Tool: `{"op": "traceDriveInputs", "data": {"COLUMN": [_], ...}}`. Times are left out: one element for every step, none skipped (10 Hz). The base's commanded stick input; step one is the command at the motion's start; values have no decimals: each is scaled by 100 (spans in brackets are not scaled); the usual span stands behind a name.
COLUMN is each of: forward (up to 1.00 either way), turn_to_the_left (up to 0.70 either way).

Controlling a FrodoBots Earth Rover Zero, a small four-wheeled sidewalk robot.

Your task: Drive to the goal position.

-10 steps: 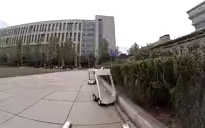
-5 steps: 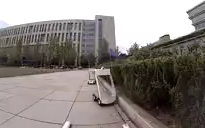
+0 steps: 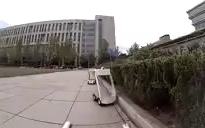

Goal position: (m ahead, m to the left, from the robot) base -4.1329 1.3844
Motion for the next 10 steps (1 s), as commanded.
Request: {"op": "traceDriveInputs", "data": {"forward": [6, 6, 6, 6, 6, 6, 6, 6, 6, 6], "turn_to_the_left": [0, 0, 0, 0, 0, 0, 0, 0, 0, 0]}}
